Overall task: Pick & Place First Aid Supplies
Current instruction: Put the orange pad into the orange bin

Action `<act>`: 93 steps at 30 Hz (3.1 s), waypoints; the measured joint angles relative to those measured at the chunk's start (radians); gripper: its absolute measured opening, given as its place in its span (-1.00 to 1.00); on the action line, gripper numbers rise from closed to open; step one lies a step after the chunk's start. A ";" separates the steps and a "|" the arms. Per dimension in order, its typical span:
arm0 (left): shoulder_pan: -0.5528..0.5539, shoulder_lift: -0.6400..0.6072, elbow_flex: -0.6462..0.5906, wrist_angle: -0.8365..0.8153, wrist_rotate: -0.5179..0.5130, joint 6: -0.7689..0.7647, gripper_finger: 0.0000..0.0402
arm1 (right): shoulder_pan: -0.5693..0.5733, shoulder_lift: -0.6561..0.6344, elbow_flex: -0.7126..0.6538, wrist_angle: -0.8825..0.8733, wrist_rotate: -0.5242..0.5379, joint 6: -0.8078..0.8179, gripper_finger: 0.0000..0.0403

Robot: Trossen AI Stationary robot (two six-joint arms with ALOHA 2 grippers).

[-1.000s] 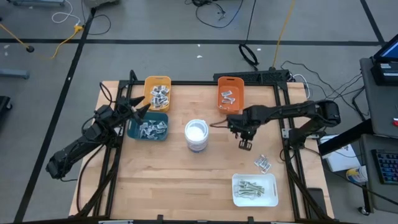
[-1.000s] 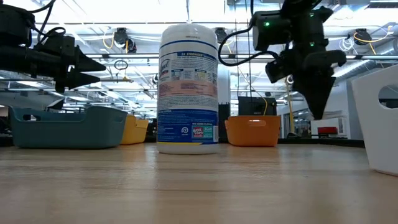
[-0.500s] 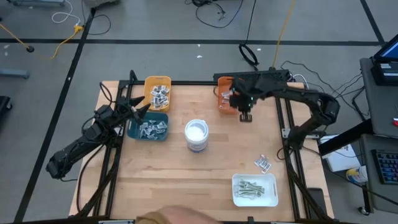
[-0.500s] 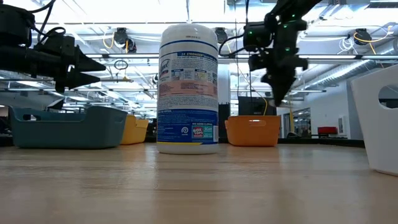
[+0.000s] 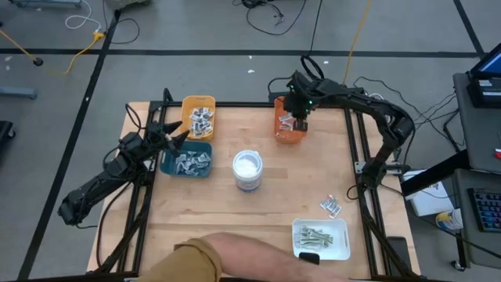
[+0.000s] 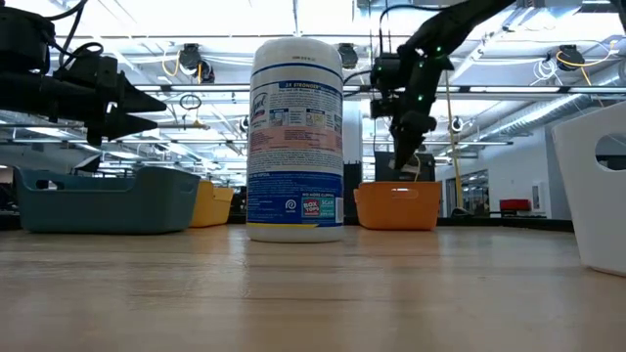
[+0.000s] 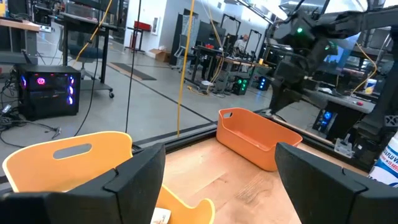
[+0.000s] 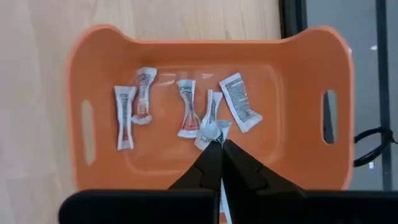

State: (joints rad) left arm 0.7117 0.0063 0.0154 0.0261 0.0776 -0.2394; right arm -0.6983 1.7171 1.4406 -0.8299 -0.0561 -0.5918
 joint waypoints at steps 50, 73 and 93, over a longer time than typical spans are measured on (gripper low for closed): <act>0.000 0.000 0.000 0.000 0.000 0.000 0.52 | 0.075 0.011 -0.043 -0.134 0.141 1.420 0.15; 0.000 0.000 0.000 0.000 0.001 0.000 0.52 | 0.497 -0.266 -0.331 -0.261 0.180 2.288 0.15; 0.000 0.000 0.000 0.000 0.000 0.000 0.52 | 0.959 -0.477 -0.570 -0.280 0.024 2.742 0.15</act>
State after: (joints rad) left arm 0.7118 0.0065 0.0154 0.0262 0.0780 -0.2394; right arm 0.2609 1.2404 0.8709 -1.1098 -0.0322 2.1499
